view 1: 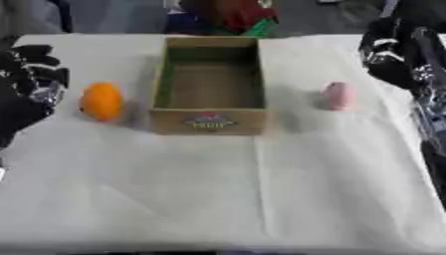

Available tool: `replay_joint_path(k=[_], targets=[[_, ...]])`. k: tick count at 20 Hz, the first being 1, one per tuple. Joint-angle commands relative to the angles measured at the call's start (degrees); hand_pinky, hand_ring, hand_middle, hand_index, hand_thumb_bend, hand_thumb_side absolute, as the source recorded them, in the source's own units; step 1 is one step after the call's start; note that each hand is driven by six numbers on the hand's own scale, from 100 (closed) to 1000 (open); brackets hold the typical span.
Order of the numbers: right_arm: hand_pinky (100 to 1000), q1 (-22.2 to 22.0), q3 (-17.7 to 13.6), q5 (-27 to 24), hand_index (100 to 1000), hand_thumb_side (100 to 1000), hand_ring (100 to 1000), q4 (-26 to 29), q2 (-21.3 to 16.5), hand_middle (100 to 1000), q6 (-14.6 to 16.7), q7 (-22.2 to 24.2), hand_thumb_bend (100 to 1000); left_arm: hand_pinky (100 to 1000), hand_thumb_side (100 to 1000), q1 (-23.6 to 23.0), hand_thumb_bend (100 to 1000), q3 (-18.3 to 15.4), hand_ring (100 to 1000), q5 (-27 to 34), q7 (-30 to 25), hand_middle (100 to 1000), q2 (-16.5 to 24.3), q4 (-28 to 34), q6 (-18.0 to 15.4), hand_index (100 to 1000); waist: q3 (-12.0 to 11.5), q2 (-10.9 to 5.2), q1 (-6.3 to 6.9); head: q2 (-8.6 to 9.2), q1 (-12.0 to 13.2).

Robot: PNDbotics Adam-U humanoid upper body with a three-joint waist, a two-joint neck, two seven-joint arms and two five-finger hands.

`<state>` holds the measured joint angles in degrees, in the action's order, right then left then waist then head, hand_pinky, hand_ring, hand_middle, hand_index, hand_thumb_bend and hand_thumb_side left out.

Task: Pick up objects on the table and place them in the box.

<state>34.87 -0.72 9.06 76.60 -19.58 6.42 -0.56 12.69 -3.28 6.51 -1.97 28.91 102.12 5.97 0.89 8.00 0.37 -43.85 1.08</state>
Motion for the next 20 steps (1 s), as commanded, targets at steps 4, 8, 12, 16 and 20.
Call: replay_joint_path(k=[4, 8, 12, 16, 20], targets=[[615, 1.23, -0.09, 0.65, 692, 100, 697, 0.40, -0.69, 570, -0.01, 0.53, 100, 686, 100, 2.45, 389, 1.86, 640, -7.48, -3.20, 642, 9.79, -5.52, -0.31, 787, 0.37, -1.11, 0.46, -0.27, 0.21], [615, 1.22, 0.20, 0.74, 692, 100, 697, 0.23, -0.56, 570, -0.01, 0.84, 100, 681, 100, 5.83, 434, 5.67, 636, -11.85, -5.42, 636, 14.04, -11.90, 0.14, 792, 0.81, -1.27, 0.58, -0.27, 0.29], [615, 1.24, 0.43, 0.75, 692, 100, 697, 0.07, -0.44, 570, 0.04, 1.08, 100, 687, 100, 10.77, 476, 9.58, 643, -16.12, -7.39, 646, 14.87, -19.30, 0.54, 798, 1.18, -1.39, 0.61, -0.27, 0.41], [615, 1.24, 0.57, 0.72, 692, 100, 697, 0.02, -0.27, 570, 0.08, 1.23, 100, 691, 100, 15.51, 506, 12.26, 652, -20.03, -8.39, 658, 12.90, -26.62, -0.50, 804, 1.50, -1.47, 0.59, -0.27, 0.53], [615, 1.21, 0.67, 0.65, 692, 100, 697, -0.05, -0.10, 570, 0.11, 1.34, 100, 695, 100, 18.84, 518, 13.46, 658, -23.58, -9.25, 670, 9.89, -32.38, -1.94, 810, 1.74, -1.48, 0.47, -0.27, 0.76]])
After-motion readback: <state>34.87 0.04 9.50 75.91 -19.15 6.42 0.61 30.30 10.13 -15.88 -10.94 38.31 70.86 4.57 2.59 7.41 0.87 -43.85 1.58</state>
